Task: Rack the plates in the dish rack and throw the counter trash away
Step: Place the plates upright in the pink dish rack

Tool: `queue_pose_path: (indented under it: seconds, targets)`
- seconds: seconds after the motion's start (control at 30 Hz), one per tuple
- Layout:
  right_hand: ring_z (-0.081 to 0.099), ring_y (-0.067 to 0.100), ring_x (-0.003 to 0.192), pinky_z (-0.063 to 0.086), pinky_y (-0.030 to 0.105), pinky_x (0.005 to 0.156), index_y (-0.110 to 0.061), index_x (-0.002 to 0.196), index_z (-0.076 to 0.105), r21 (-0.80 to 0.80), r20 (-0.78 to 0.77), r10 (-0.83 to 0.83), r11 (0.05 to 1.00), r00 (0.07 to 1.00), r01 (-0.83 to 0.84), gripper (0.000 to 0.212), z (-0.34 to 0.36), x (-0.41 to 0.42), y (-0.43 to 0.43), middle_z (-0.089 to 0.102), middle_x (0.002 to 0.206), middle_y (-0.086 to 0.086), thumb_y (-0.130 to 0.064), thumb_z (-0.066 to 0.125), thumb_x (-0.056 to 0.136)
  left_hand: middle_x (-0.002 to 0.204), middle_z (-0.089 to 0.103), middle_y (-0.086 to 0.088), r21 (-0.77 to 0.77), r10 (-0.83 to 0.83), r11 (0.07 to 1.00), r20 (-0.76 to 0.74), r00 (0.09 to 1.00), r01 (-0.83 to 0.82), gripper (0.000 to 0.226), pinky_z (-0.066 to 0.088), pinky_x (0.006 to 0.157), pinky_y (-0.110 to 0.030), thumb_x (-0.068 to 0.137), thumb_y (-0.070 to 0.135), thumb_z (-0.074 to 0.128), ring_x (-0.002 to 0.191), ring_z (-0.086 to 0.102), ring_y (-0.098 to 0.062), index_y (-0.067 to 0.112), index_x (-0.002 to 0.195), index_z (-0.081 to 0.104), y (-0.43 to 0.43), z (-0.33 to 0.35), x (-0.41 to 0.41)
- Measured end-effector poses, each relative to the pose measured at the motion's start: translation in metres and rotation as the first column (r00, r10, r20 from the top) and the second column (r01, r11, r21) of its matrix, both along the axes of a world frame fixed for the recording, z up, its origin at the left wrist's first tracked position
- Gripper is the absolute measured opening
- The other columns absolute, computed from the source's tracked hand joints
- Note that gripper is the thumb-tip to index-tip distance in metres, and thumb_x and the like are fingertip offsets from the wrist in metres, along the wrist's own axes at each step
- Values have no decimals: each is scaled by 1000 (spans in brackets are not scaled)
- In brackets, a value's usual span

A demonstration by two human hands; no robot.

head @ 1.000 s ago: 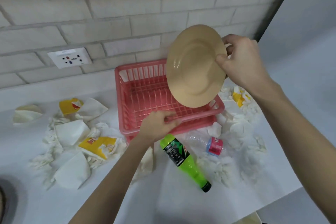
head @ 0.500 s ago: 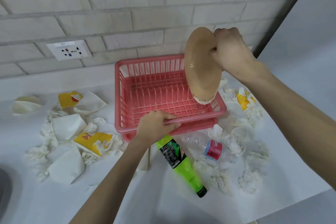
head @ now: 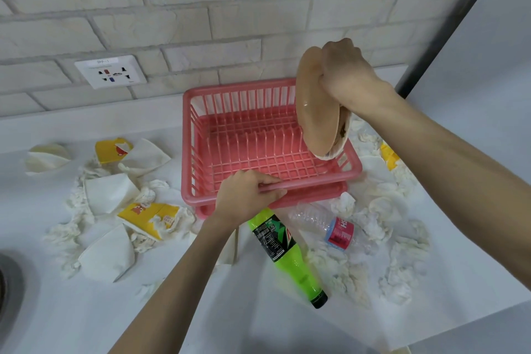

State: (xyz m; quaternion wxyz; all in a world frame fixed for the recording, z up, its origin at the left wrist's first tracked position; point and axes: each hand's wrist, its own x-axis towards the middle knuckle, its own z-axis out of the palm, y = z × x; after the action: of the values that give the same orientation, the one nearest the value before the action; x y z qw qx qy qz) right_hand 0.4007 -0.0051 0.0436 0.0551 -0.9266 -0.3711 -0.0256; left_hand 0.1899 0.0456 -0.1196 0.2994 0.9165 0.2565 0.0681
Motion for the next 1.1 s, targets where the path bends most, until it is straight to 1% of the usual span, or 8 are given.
queue_pose_path:
  seconds: [0.23, 0.33, 0.37, 0.47, 0.63, 0.73, 0.93, 1.1]
  targets:
    - [51, 36, 111, 36, 31, 76, 6, 116, 53, 19, -14, 27, 999, 1000, -27, 28, -18, 5, 6, 49, 121, 25, 10, 41, 91, 110, 70, 28, -1, 1, 1000, 4, 1000, -1, 27, 50, 74, -22, 85, 58, 66, 96, 65, 2, 48, 110, 72, 0, -1, 0]
    - [47, 35, 116, 36, 30, 92, 6, 118, 54, 41, 5, 48, 998, 999, -48, 29, -25, 5, 8, 50, 97, 21, 7, 39, 93, 112, 69, 28, 6, 0, 1000, 7, 1000, 0, 28, 52, 77, -23, 85, 58, 65, 100, 65, 2, 48, 110, 72, 0, -2, 0]
    - [46, 36, 118, 37, 31, 92, 5, 118, 54, 51, 8, 56, 997, 998, -57, 29, -27, 6, 9, 50, 98, 21, 7, 39, 94, 112, 69, 28, 6, 1, 1000, 7, 1000, -1, 28, 53, 78, -24, 85, 59, 65, 101, 64, 2, 48, 110, 72, 0, -2, 0]
    - [46, 37, 119, 38, 34, 78, 4, 116, 55, 48, 17, 64, 997, 998, -65, 26, -29, 8, 12, 51, 118, 25, 5, 41, 93, 112, 69, 29, 3, 7, 1000, 6, 1000, -7, 29, 54, 81, -27, 85, 60, 65, 101, 64, 1, 49, 110, 71, 0, -2, 0]
    - [48, 40, 115, 35, 36, 75, 5, 115, 54, 15, 77, 102, 995, 992, -103, 26, -33, 7, 14, 55, 116, 24, 7, 41, 93, 110, 69, 29, -2, 10, 1000, 14, 1000, -10, 28, 55, 80, -29, 85, 59, 65, 98, 65, 1, 49, 110, 72, 0, -2, -1]
    - [53, 41, 108, 34, 35, 72, 5, 116, 53, 15, 98, 129, 991, 987, -131, 25, -34, 9, 15, 57, 113, 24, 4, 42, 94, 109, 69, 30, -11, 12, 1000, 22, 1000, -12, 26, 55, 79, -28, 85, 58, 66, 95, 65, 2, 48, 109, 72, -1, 0, 0]
    - [54, 41, 106, 32, 33, 74, 5, 115, 52, 26, 69, 157, 987, 985, -159, 23, -36, 10, 12, 58, 112, 24, -3, 46, 94, 107, 70, 30, -5, 1, 1000, 33, 999, -1, 25, 52, 72, -22, 85, 56, 67, 89, 65, 3, 49, 109, 72, -1, 1, -2]
    - [52, 38, 107, 34, 35, 70, 2, 117, 50, 78, 7, 139, 987, 990, -139, 26, -34, 9, 8, 56, 113, 21, -11, 48, 95, 108, 70, 30, -2, -4, 1000, 23, 1000, 4, 26, 50, 70, -20, 85, 57, 67, 89, 64, 4, 48, 109, 72, -2, 3, -1]
